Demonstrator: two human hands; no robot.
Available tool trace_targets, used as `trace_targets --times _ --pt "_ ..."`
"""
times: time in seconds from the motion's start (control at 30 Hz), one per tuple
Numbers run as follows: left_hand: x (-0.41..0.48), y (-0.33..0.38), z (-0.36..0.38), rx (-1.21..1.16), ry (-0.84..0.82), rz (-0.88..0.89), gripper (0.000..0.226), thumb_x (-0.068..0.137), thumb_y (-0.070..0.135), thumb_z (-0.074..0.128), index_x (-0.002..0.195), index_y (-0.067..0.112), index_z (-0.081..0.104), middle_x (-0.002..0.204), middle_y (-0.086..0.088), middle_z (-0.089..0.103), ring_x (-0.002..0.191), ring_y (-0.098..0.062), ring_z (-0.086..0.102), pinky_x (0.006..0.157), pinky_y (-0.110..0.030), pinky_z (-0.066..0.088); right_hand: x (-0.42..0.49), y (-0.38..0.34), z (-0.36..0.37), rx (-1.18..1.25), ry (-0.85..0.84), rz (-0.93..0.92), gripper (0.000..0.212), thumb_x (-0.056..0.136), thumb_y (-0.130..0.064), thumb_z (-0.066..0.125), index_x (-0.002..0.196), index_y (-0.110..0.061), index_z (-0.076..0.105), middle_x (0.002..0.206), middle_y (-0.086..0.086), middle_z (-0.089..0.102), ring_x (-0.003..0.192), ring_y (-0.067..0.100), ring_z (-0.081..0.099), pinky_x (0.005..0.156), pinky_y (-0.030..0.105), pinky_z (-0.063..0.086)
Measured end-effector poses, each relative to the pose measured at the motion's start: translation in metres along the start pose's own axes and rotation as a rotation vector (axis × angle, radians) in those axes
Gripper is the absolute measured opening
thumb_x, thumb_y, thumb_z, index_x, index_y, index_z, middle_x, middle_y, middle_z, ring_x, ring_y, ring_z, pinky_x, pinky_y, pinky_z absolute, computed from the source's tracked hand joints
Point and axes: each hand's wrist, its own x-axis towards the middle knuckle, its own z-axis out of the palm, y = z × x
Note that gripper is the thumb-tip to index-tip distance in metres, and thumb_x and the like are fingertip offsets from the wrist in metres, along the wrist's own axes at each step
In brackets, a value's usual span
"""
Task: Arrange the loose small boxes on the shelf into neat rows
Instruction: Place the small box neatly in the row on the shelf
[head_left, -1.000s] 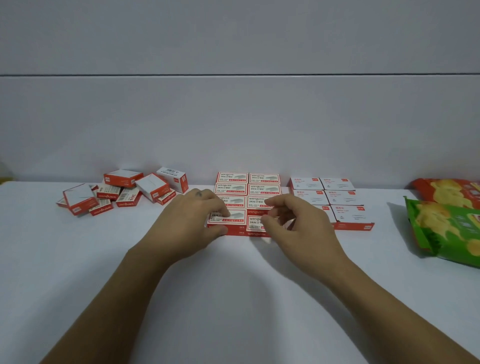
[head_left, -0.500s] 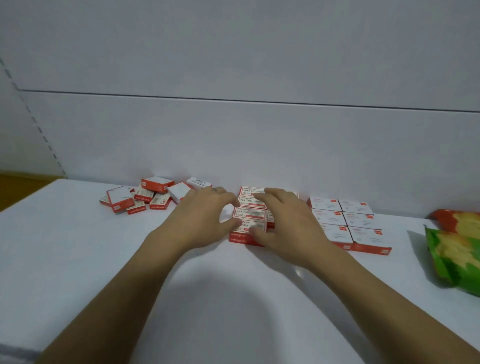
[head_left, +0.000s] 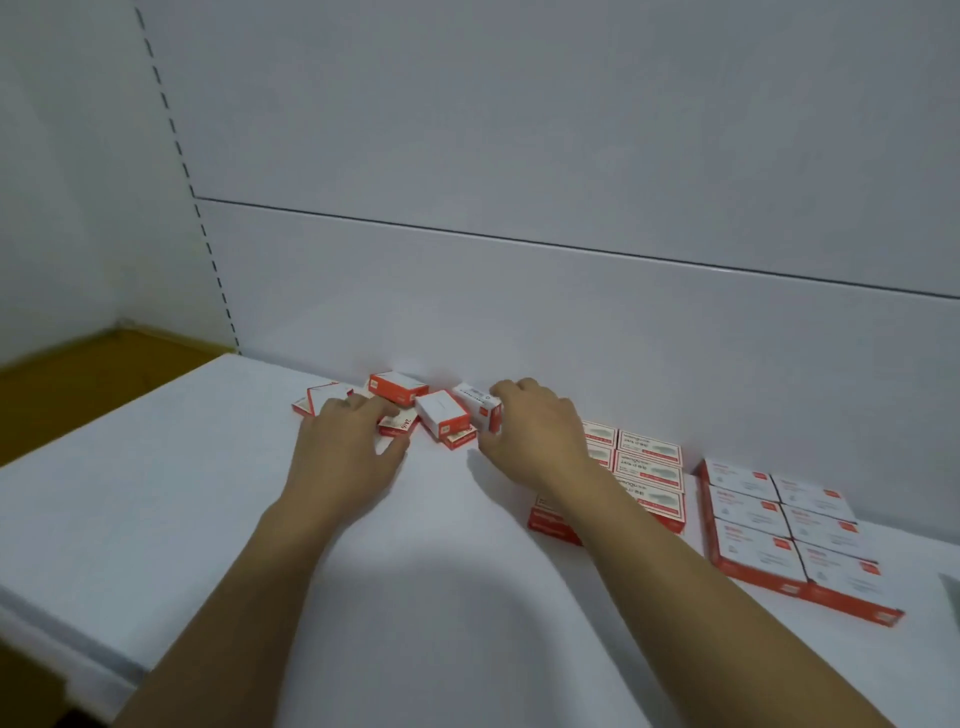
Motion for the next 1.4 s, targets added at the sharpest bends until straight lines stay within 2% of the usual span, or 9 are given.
trace_targets --times 0.13,0.23,0.47,0.6,0.77,0.93,1.07,1.23,1.4 --pt "-0.006 0.01 0.006 -0.014 -0.011 0.041 0.04 0.085 0.045 0.059 0.123 0.03 0.057 0.126 0.005 0.059 0.116 -0.019 0.049 0.096 -0.038 0.038 0.026 0.0 0.011 -0.019 -0.055 0.046 0.039 0.092 -0.041 0.051 0.122 -0.016 0.051 0.118 0.007 0.056 0.104 0.028 0.056 0.081 0.036 0.04" --pt "-0.007 0.013 0.009 -0.027 -0.029 0.065 0.038 0.087 0.044 0.057 0.123 0.03 0.055 0.129 0.007 0.057 0.119 -0.017 0.046 0.098 -0.037 0.035 0.037 -0.001 0.018 -0.02 -0.099 0.07 0.029 0.088 -0.037 0.054 0.106 -0.015 0.054 0.107 0.006 0.059 0.087 0.025 0.054 0.068 0.031 0.039" --pt "-0.002 0.013 0.011 -0.072 -0.066 0.115 0.031 0.09 0.042 0.055 0.119 0.034 0.055 0.132 0.009 0.052 0.122 -0.015 0.041 0.101 -0.036 0.031 0.044 -0.002 0.03 -0.031 -0.07 0.107 0.02 0.089 -0.028 0.051 0.101 -0.013 0.055 0.101 0.006 0.061 0.08 0.025 0.051 0.065 0.031 0.037" --pt "0.002 0.018 0.016 -0.017 -0.091 0.176 0.033 0.091 0.046 0.049 0.123 0.034 0.051 0.132 0.01 0.05 0.123 -0.014 0.037 0.104 -0.035 0.025 0.046 0.001 0.033 -0.006 -0.046 0.13 0.024 0.092 -0.035 0.05 0.105 -0.016 0.056 0.1 0.006 0.063 0.075 0.023 0.047 0.064 0.03 0.037" --pt "0.003 0.024 0.013 -0.027 -0.079 0.188 0.035 0.093 0.045 0.048 0.126 0.033 0.049 0.134 0.009 0.049 0.126 -0.015 0.036 0.105 -0.036 0.024 0.044 0.005 0.027 0.111 -0.01 0.145 0.038 0.089 -0.053 0.052 0.097 -0.017 0.061 0.094 0.002 0.065 0.081 0.023 0.056 0.065 0.031 0.044" --pt "0.0 0.026 0.009 -0.009 -0.095 0.184 0.039 0.093 0.046 0.047 0.13 0.034 0.046 0.139 0.009 0.046 0.13 -0.015 0.033 0.109 -0.038 0.022 0.034 0.018 0.009 0.285 -0.02 0.193 0.022 0.082 -0.029 0.066 0.102 -0.021 0.064 0.101 -0.001 0.068 0.086 0.018 0.061 0.067 0.028 0.049" --pt "-0.002 0.042 0.003 -0.011 -0.045 0.264 0.041 0.093 0.045 0.047 0.132 0.034 0.044 0.137 0.009 0.047 0.129 -0.015 0.034 0.105 -0.035 0.024 0.01 0.034 -0.014 0.449 0.013 0.202 0.021 0.081 -0.026 0.07 0.102 -0.023 0.067 0.096 -0.005 0.068 0.079 0.012 0.062 0.061 0.023 0.047" --pt "-0.003 0.072 -0.008 -0.108 -0.032 0.35 0.059 0.088 0.05 0.054 0.141 0.032 0.033 0.142 0.008 0.041 0.13 -0.015 0.032 0.107 -0.035 0.025 -0.03 0.058 -0.048 0.592 0.052 0.226 0.019 0.085 -0.025 0.069 0.103 -0.026 0.064 0.087 -0.01 0.067 0.075 0.008 0.065 0.054 0.016 0.045" --pt "-0.004 0.111 -0.015 -0.175 -0.145 0.47 0.086 0.077 0.061 0.062 0.145 0.037 0.015 0.148 0.012 0.031 0.132 -0.013 0.028 0.109 -0.04 0.028 -0.068 0.081 -0.072 0.689 0.076 0.275 0.013 0.084 -0.025 0.069 0.094 -0.031 0.063 0.082 -0.01 0.071 0.074 0.012 0.069 0.066 0.027 0.058"
